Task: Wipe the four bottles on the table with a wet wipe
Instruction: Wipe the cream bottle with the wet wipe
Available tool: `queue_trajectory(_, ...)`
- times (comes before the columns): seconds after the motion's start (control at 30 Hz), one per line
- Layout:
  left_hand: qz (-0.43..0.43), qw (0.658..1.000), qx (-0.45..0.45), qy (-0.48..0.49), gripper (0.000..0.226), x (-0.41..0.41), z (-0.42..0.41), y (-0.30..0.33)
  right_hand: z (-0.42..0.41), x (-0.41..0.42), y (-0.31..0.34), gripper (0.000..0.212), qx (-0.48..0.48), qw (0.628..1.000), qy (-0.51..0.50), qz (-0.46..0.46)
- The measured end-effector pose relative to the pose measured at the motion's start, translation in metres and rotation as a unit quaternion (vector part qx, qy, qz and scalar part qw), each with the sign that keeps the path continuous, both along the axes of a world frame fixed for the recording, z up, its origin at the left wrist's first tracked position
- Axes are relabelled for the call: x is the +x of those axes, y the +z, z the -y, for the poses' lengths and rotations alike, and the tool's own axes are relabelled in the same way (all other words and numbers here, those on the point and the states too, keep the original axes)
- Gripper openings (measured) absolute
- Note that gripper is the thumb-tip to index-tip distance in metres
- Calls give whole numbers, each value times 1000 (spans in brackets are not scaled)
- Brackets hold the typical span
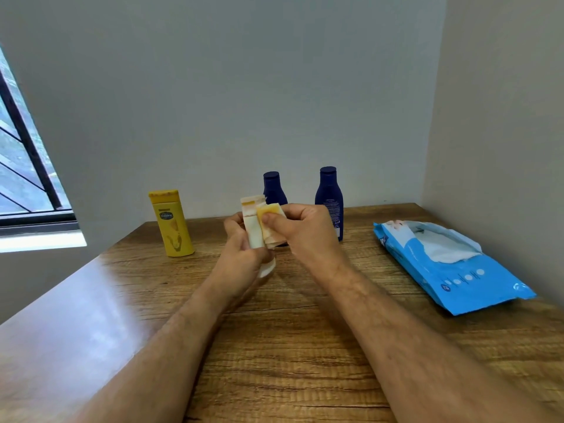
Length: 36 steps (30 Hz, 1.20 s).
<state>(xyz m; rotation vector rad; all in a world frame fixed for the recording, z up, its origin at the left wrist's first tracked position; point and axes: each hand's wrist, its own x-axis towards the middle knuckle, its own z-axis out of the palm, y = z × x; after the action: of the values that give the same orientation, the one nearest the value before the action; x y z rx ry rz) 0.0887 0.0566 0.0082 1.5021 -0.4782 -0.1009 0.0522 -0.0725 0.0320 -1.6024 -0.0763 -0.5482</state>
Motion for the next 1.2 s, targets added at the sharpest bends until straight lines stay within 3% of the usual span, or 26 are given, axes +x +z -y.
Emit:
queue_trajectory(0.2,30,999,39,-16,72,-5,3,-1,6,2,-1,5,69,996,-49,-13)
queue_trajectory(0.33,-11,999,-41,4,67,-2,5,2,9,7,3,11,186,982,6,-44)
queue_trajectory(0.43,-22,996,-81,36,63,2,3,3,9,7,6,16,241,964,103,-49)
queue_trajectory(0.53,-32,996,-81,-3,74,-2,3,2,6,6,4,19,184,975,117,-45)
queue_trajectory(0.8,-15,999,-14,-31,65,-2,4,-1,8,2,0,12,3,992,-120,40)
queue_trajectory(0.87,6,1000,2,-25,71,-1,3,-2,3,1,-2,8,-66,984,-155,49)
queue_trajectory(0.97,35,999,19,-27,81,-1,4,-2,-1,3,-4,14,-95,975,-195,51)
queue_trajectory(1.2,67,997,30,-8,78,0,2,-2,-8,-6,2,39,-55,997,-48,31)
